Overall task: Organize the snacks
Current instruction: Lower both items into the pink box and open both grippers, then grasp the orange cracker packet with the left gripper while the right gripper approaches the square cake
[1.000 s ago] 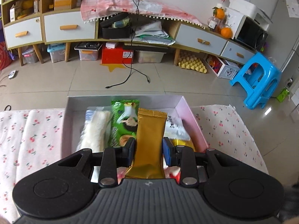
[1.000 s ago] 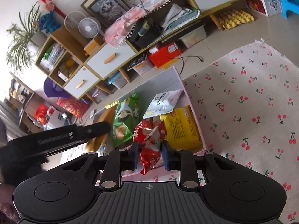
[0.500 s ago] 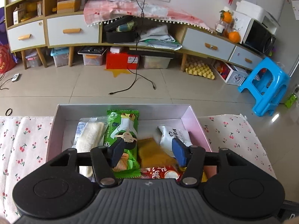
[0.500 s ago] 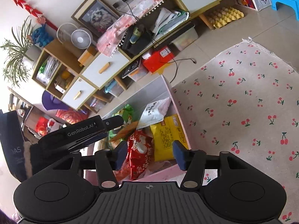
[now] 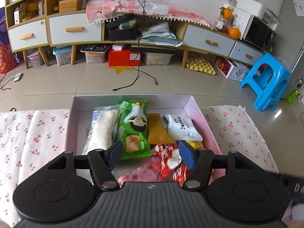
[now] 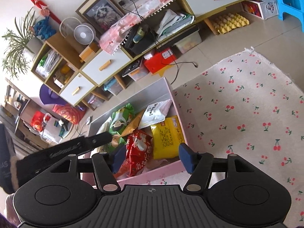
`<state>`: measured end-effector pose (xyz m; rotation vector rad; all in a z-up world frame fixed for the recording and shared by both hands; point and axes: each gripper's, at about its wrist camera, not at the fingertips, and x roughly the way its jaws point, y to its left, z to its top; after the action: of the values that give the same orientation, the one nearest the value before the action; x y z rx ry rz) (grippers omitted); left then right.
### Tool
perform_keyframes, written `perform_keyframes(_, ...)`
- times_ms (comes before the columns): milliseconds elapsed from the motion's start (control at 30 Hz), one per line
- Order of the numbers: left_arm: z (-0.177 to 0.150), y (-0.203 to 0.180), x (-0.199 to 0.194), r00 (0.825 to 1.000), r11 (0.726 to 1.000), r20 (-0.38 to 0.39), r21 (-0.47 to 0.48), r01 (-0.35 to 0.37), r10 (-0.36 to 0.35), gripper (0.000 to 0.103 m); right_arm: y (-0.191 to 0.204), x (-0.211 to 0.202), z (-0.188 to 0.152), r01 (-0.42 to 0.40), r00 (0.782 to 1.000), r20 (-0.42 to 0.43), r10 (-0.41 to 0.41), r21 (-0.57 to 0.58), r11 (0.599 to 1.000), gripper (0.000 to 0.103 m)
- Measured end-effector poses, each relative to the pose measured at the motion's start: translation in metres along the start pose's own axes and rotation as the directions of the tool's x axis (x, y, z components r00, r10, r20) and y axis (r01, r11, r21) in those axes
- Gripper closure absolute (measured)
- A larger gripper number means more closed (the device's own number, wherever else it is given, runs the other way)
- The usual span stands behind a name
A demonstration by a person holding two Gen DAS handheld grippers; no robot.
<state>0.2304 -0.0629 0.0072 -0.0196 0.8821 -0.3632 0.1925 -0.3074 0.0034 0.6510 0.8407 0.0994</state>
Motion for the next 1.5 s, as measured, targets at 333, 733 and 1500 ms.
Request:
perform_keyframes(333, -0.031, 0.015, -0.033, 1.000, 1.000, -0.015, -0.005, -0.021, 0.020, 0.029, 0.004, -0.022, -0.008, 0.029, 1.000, -0.008, -0.029, -0.037, 0.999, 0.030)
perform_keyframes(733, -0.081, 0.025, -0.056, 0.996, 0.996, -0.062, -0.055, -0.068, 0.065, 0.010, 0.017, -0.037, -0.038, 0.084, 0.994, -0.058, -0.098, -0.198, 0.977, 0.017)
perform_keyframes(1500, -0.128, 0.017, -0.053, 0.984, 0.986, -0.087, -0.055, -0.160, 0.155, 0.010, 0.006, -0.029, -0.083, 0.184, 0.951, -0.142, -0.275, -0.455, 0.871, 0.016)
